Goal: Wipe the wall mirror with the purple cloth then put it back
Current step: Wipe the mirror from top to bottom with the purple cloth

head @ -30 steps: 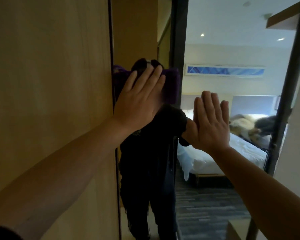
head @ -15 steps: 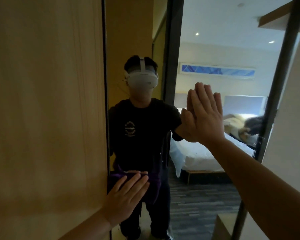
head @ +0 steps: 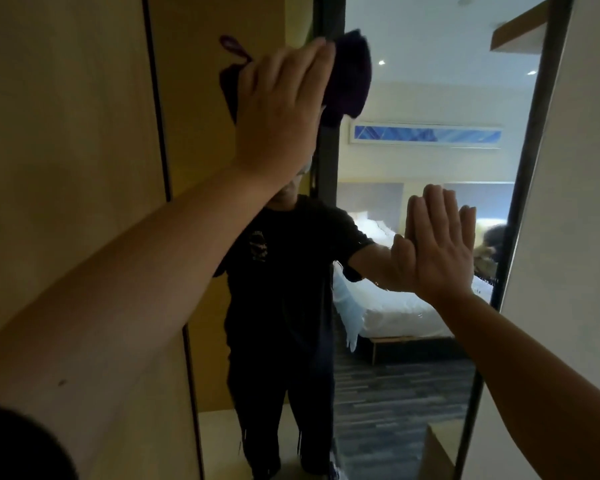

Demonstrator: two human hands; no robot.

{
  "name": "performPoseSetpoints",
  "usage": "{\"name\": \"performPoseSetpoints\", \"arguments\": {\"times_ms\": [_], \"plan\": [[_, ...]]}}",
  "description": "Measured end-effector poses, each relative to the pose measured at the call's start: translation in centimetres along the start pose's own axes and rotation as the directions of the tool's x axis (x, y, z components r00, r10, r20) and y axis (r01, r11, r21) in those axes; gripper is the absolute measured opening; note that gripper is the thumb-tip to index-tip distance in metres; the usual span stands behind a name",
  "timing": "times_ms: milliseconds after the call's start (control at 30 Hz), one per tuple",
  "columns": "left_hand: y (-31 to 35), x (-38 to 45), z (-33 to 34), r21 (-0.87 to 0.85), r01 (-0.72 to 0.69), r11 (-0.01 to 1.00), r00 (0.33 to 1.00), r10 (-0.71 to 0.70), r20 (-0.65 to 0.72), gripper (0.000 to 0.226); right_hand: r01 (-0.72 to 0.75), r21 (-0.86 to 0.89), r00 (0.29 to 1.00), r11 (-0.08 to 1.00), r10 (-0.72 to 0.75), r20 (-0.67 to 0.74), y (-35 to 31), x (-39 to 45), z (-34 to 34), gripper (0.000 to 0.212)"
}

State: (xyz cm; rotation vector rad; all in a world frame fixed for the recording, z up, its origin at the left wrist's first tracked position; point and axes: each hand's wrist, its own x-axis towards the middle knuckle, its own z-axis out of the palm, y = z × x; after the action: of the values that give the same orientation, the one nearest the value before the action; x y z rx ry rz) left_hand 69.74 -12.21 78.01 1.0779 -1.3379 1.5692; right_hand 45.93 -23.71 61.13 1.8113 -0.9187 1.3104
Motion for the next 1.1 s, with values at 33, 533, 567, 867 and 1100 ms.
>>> {"name": "performPoseSetpoints", "arguments": {"times_ms": [33, 533, 567, 867, 1100], "plan": [[0.3, 0.8, 0.7, 0.021, -0.02, 1.0, 0.999, 0.019, 0.037, 0.049, 0.006, 0.009, 1.0, 1.0, -0.006, -0.02, 0.0, 0.0, 0.1, 0.064], [6.8, -15.6, -1.0, 0.003, -0.154, 0.988, 0.929, 0.144, 0.342, 0.064, 0.06, 0.038, 0.991, 0.997, -0.055, -0.121, 0.5, -0.2, 0.9, 0.063], [7.6, -17.6, -1.3, -0.012, -0.17, 0.985, 0.918, 0.163, 0.362, 0.064, 0.067, 0.038, 0.991, 0.997, -0.062, -0.117, 0.6, -0.2, 0.9, 0.064], [11.4, -32.7, -2.5, -0.056, -0.316, 0.947, 0.88, 0.315, 0.356, 0.066, 0.04, 0.039, 0.996, 0.998, -0.036, -0.081, 0.7, -0.2, 1.1, 0.062], [11.4, -30.4, -3.5, -0.166, -0.203, 0.965, 0.898, 0.251, 0.362, 0.039, 0.015, 0.174, 1.0, 0.985, -0.019, 0.024, 2.1, -0.4, -1.7, 0.06]]}}
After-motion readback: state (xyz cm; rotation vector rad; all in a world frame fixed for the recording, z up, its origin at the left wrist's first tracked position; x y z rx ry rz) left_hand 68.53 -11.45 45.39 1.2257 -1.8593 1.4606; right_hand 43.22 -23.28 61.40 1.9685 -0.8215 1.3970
